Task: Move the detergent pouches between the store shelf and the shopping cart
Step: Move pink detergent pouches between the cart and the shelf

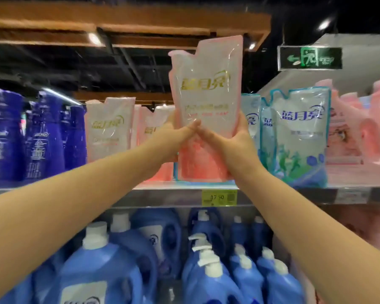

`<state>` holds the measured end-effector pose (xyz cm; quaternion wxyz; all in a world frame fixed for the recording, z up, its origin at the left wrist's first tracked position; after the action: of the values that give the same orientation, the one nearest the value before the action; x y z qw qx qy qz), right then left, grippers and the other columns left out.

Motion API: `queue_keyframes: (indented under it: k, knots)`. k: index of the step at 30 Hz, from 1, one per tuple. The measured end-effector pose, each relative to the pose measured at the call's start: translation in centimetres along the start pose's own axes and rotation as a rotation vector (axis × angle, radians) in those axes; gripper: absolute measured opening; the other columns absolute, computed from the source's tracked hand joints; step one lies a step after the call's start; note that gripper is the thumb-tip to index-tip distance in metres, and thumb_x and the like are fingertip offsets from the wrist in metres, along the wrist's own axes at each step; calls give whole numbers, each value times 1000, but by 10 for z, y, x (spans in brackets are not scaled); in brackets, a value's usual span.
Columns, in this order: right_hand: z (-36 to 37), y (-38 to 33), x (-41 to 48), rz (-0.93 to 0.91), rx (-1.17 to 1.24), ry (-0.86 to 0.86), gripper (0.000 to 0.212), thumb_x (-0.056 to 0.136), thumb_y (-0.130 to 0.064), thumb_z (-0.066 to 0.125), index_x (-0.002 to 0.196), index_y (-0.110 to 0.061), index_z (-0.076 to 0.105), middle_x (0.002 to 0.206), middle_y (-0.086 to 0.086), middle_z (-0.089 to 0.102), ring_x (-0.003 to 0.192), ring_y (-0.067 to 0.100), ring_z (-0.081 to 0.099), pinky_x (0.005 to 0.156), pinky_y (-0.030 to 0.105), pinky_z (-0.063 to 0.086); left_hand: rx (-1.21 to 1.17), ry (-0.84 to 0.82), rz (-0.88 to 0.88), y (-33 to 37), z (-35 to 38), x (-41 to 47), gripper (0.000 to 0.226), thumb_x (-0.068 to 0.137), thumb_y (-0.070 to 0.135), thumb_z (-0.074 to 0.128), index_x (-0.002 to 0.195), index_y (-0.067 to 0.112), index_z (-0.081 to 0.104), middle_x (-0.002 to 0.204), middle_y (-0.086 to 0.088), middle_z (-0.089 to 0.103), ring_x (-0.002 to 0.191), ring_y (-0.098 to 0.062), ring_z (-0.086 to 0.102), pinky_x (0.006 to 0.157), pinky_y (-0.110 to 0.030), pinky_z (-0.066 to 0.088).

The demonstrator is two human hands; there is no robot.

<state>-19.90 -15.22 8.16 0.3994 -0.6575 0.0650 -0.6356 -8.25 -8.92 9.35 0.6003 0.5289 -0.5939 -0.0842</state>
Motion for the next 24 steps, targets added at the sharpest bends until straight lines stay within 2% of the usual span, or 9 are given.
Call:
queue_keyframes:
  k: [3,7,10,13,16,19,20,22,24]
  knots:
    - [29,22,42,-61,-40,-66,85,65,-31,84,134,-22,35,113,-4,62,102,12,63,90,39,54,-73,29,-20,-12,-22,33,40,94,34,51,133,31,41,120,2,61,98,-19,64,77,-33,56]
    - [72,55,71,-63,-89,-153,88,67,-34,82,137,-24,29,113,-9,57,102,7,60,93,35,52,-44,148,-40,-36,-55,58,39,95,22,52,132,28,44,109,1,65,81,-15,66,61,-28,56]
    - [95,78,79,-29,-159,-209,92,68,-35,82,139,-19,26,116,-2,58,105,14,60,94,37,51,8,181,-90,-61,-72,66,43,94,18,54,134,26,43,106,2,66,84,-17,67,68,-32,58]
    - [104,98,78,5,-199,-228,97,68,-32,81,141,-14,21,109,-3,56,102,15,59,94,33,50,21,159,-137,-84,-78,68,44,93,17,55,135,22,41,108,1,65,84,-18,67,69,-31,57]
    - [109,119,77,46,-257,-241,101,64,-39,82,141,-17,21,117,0,58,107,17,59,97,38,48,-38,146,-187,-102,-80,71,51,93,16,56,139,20,36,104,-1,65,75,-16,66,56,-25,58]
    - [111,136,78,117,-294,-249,102,62,-44,82,141,-18,23,117,3,62,103,20,63,95,40,50,-44,155,-224,-114,-81,74,54,92,13,58,140,13,32,95,-3,64,59,-12,60,42,-18,50]
    - [113,140,77,139,-317,-270,102,63,-46,81,142,-18,24,116,2,64,101,17,65,93,35,52,-38,157,-235,-118,-81,75,54,91,13,58,139,11,33,100,-6,64,61,-14,60,45,-21,52]
    - [115,144,76,167,-371,-308,97,62,-50,81,140,-15,35,110,0,67,92,9,67,81,21,56,-6,159,-250,-125,-81,77,53,91,14,59,137,9,35,113,-12,63,77,-23,64,67,-34,58]
    - [115,144,75,205,-415,-326,112,45,-65,79,137,-14,40,108,0,68,92,10,68,81,25,57,19,151,-264,-127,-81,78,58,89,18,61,138,8,33,120,-15,60,98,-31,64,87,-46,53]
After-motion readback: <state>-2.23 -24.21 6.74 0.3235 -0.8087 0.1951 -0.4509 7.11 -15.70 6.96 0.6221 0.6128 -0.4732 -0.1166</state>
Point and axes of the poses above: each hand's wrist, its own x-axis towards the middle knuckle, its own z-axis out of the palm, y = z × x, the point moved 6 cm from there along x, towards the middle knuckle
